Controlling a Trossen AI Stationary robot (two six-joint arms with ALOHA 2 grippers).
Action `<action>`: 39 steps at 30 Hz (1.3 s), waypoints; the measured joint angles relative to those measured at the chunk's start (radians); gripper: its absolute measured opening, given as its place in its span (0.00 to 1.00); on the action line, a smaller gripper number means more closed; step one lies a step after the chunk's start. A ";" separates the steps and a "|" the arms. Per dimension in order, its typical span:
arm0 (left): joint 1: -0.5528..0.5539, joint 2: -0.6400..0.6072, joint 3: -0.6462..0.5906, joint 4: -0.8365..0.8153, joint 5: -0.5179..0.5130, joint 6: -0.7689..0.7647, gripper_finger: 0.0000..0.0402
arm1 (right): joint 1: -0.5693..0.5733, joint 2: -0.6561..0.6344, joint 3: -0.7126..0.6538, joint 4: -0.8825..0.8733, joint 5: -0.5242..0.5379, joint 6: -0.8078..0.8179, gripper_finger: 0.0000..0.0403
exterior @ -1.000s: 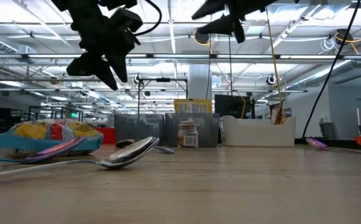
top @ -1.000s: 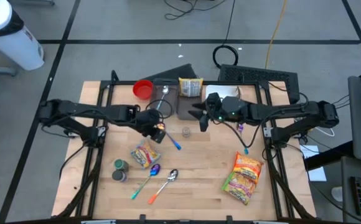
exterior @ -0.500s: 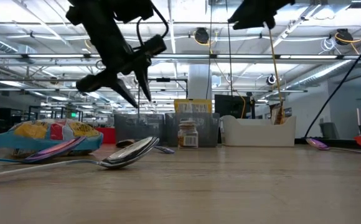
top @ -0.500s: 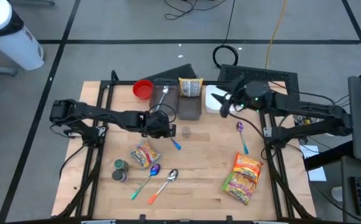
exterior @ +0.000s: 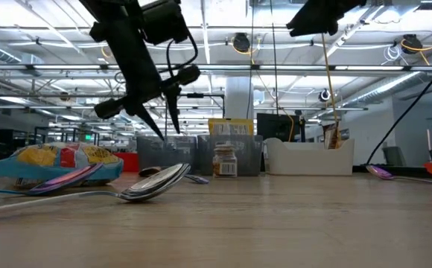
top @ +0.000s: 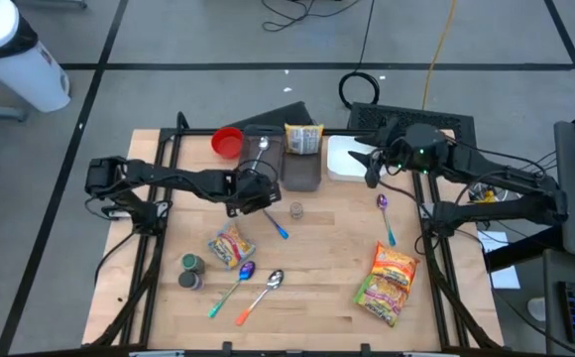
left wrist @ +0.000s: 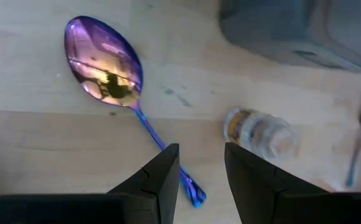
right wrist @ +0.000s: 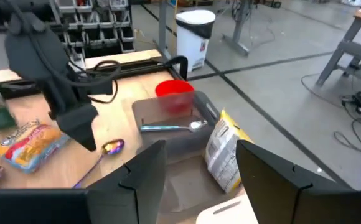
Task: Pick & Place Food Item
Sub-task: Put the top left purple and blue spoon into the left black bin
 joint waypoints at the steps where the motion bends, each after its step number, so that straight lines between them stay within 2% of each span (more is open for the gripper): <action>1: 0.000 0.012 0.000 0.000 0.003 -0.007 0.34 | 0.000 -0.005 -0.016 0.004 0.000 -0.003 0.46; 6: -0.009 0.054 0.000 0.005 0.055 -0.040 0.34 | 0.000 -0.033 -0.119 0.061 -0.011 0.047 0.46; 11: -0.023 0.075 0.000 -0.005 0.055 -0.093 0.34 | -0.006 -0.075 -0.223 0.147 -0.100 0.133 0.46; 14: -0.027 0.092 0.000 -0.012 0.047 -0.113 0.34 | -0.006 -0.099 -0.261 0.178 -0.105 0.158 0.46; 39: 0.017 0.215 0.007 0.064 0.067 -0.122 0.34 | -0.007 -0.111 -0.268 0.190 -0.102 0.133 0.46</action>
